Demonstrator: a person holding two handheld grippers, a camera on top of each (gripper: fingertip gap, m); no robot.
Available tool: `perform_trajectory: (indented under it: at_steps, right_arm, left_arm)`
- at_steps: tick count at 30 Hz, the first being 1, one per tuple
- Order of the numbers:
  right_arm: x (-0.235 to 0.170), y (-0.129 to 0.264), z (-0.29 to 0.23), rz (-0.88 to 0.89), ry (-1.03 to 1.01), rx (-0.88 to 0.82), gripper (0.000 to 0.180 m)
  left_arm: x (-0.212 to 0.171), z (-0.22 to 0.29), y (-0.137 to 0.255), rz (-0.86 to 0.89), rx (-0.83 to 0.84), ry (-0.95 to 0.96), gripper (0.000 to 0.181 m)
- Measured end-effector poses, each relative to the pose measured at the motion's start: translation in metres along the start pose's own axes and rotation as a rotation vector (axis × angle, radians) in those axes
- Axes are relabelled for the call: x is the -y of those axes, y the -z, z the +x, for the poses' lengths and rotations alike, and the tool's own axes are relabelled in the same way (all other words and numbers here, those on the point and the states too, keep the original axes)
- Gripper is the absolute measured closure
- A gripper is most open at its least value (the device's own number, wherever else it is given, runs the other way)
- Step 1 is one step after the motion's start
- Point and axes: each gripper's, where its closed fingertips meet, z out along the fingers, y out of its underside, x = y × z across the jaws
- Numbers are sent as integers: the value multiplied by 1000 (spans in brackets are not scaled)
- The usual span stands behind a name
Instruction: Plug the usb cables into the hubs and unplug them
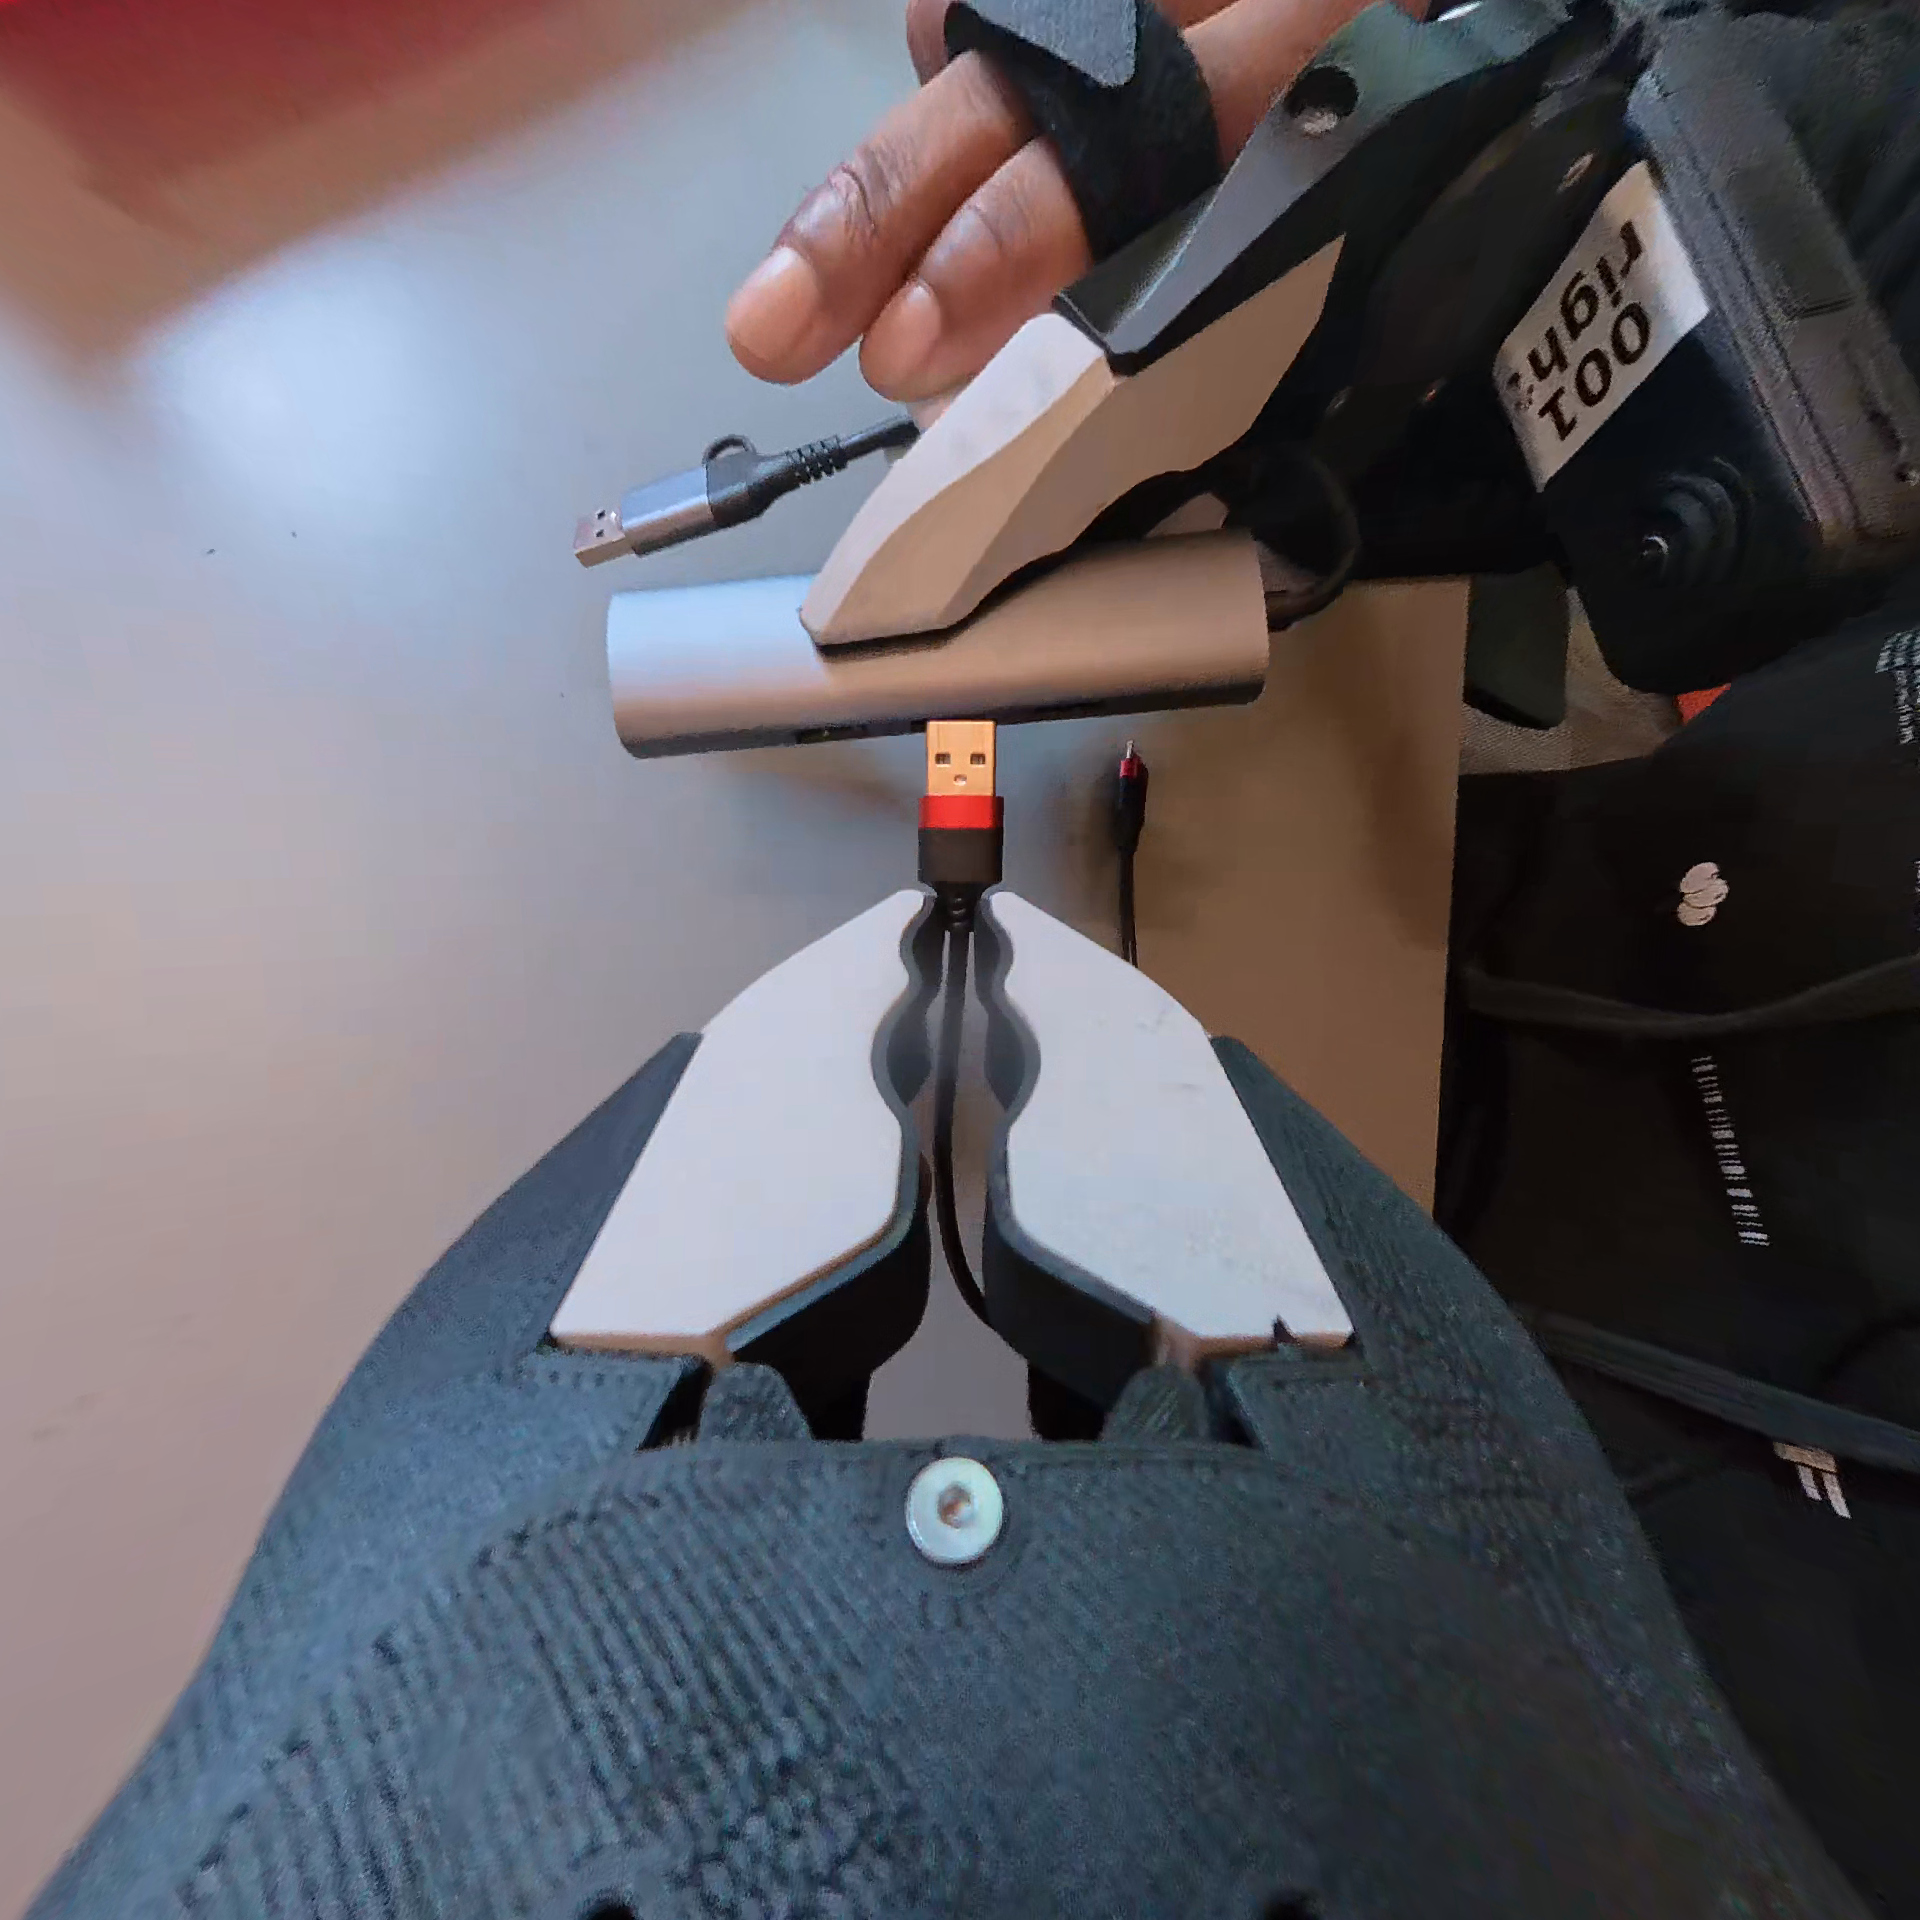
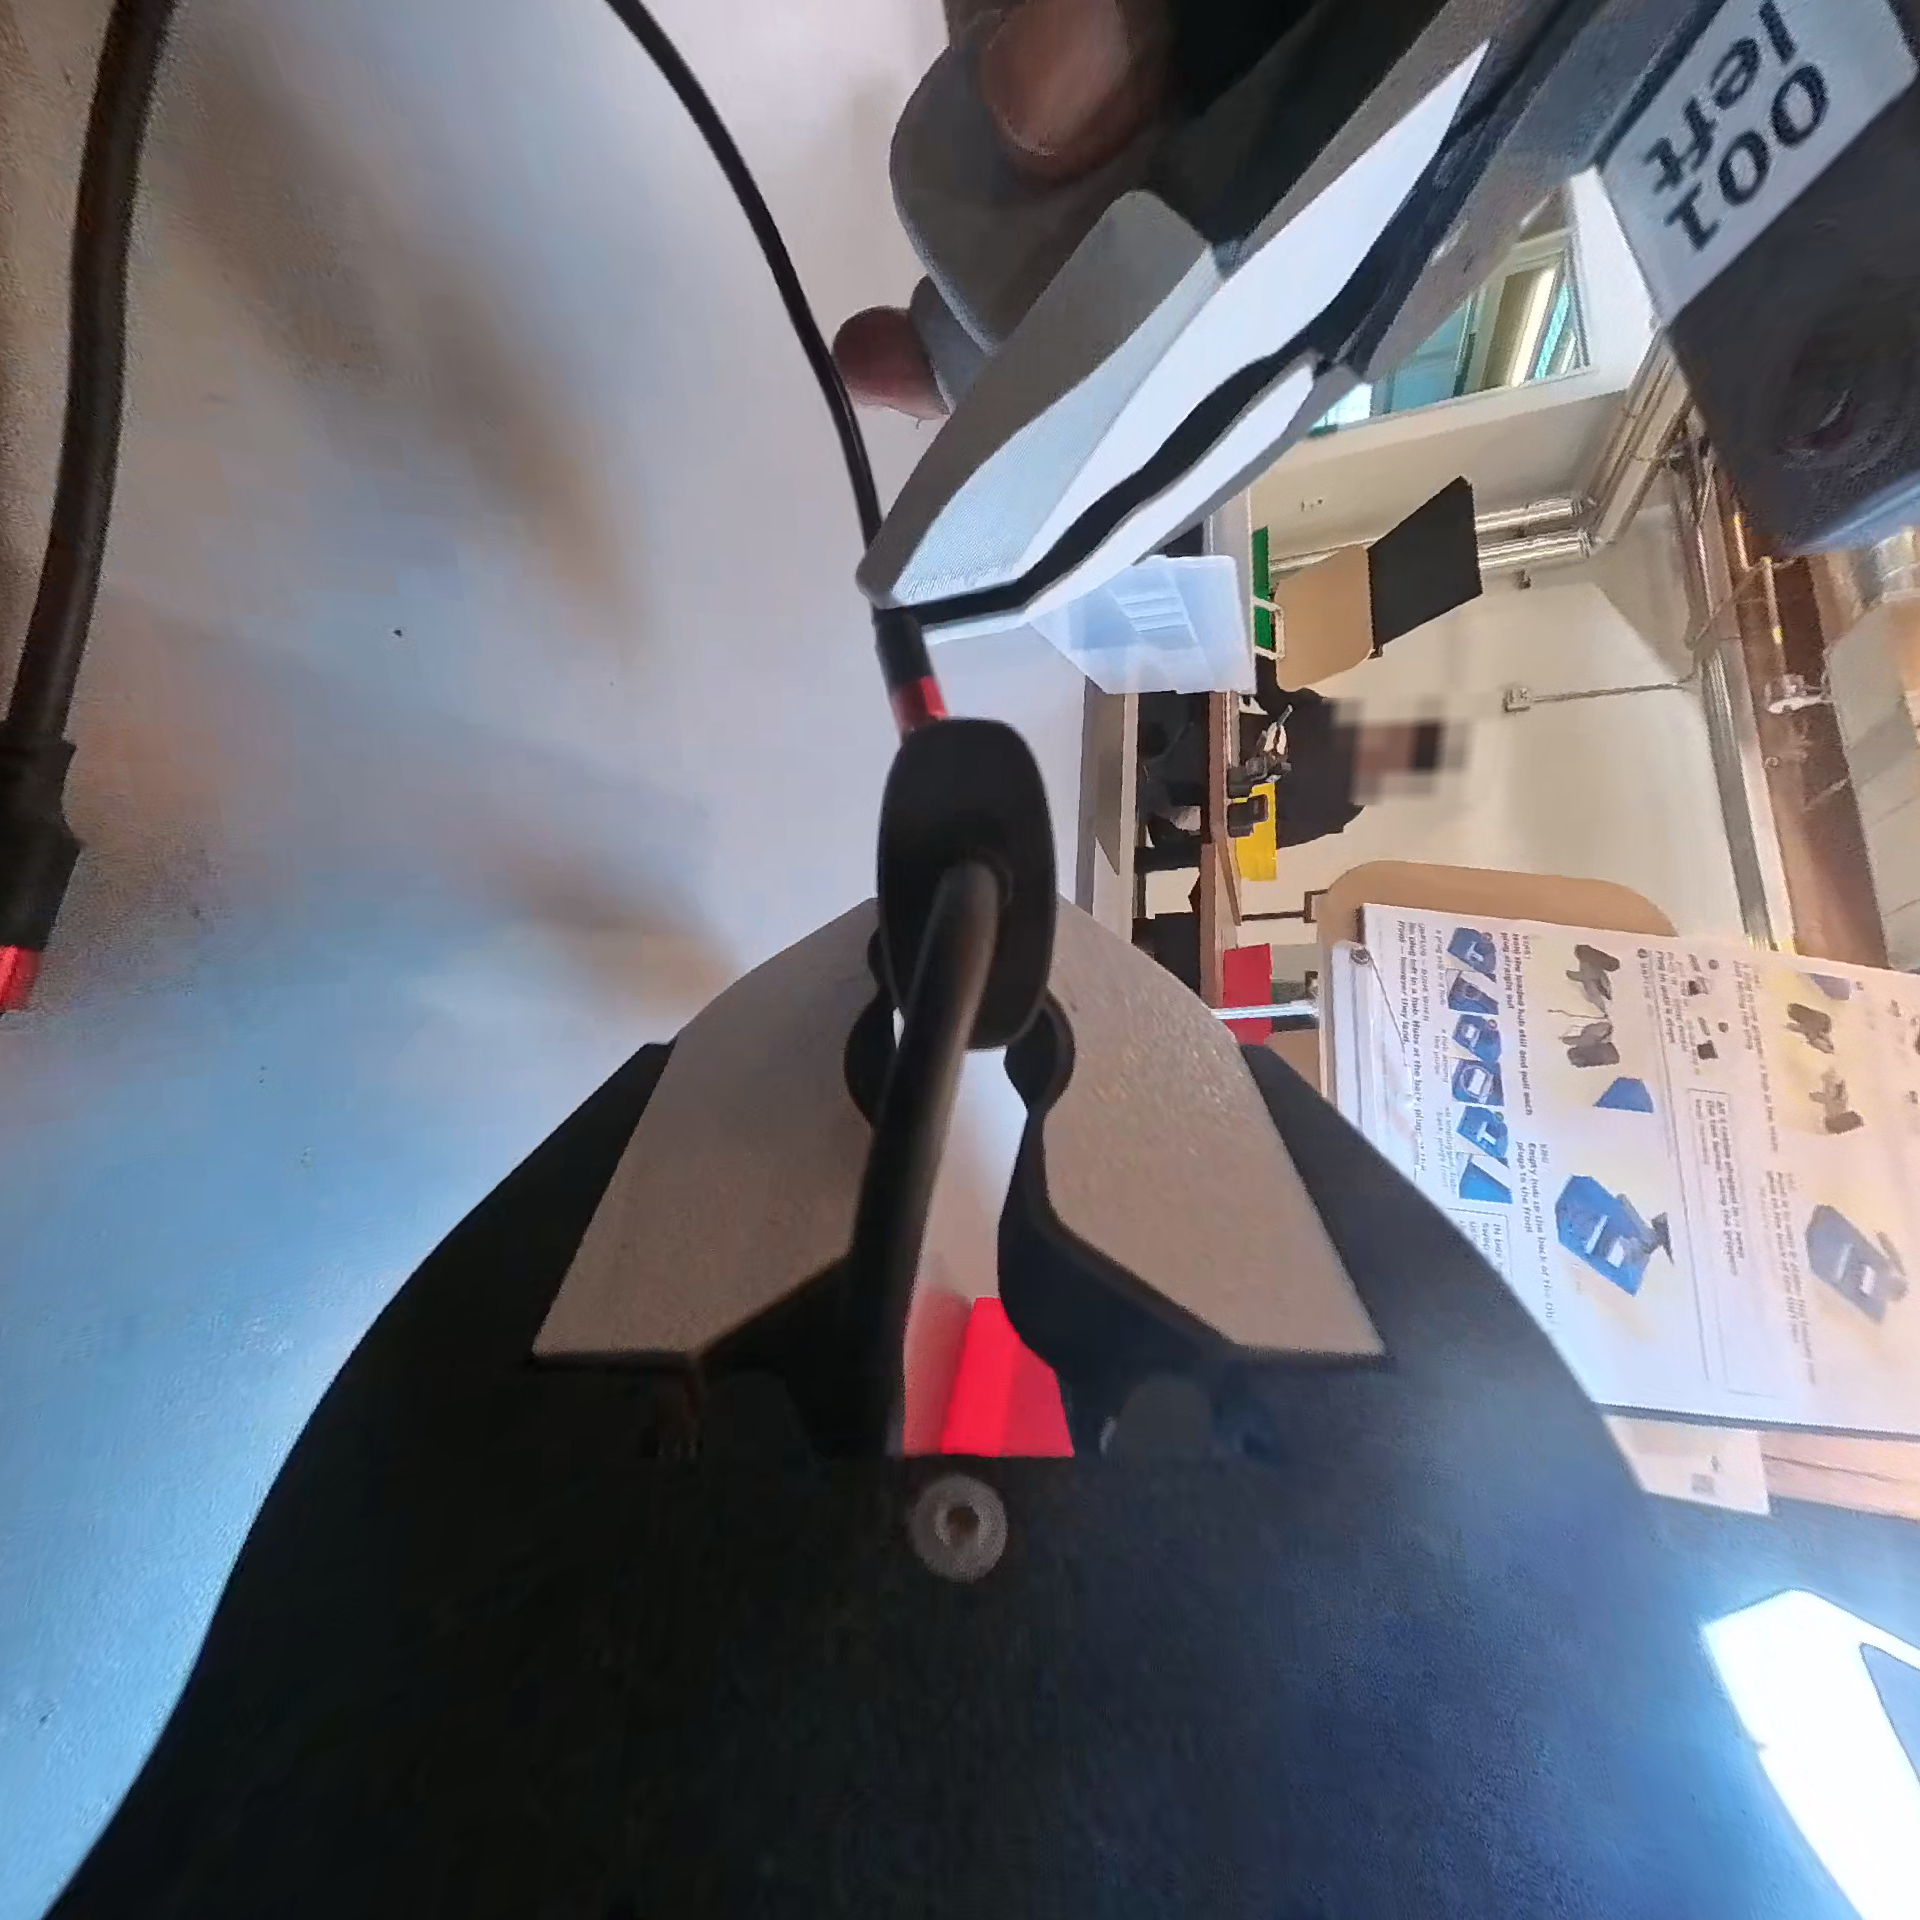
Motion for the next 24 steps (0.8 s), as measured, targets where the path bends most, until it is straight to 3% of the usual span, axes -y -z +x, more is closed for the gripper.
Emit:
perform_trajectory:
  at_steps: [12,24]
  right_arm:
    - [2,-7,-7,-72,93,16,163]
    - [1,-7,-6,-103,35,38,163]
  left_arm:
    - [-5,-7,-4,-37,49,-2,175]
    - [-2,-10,-5,8,41,5,176]
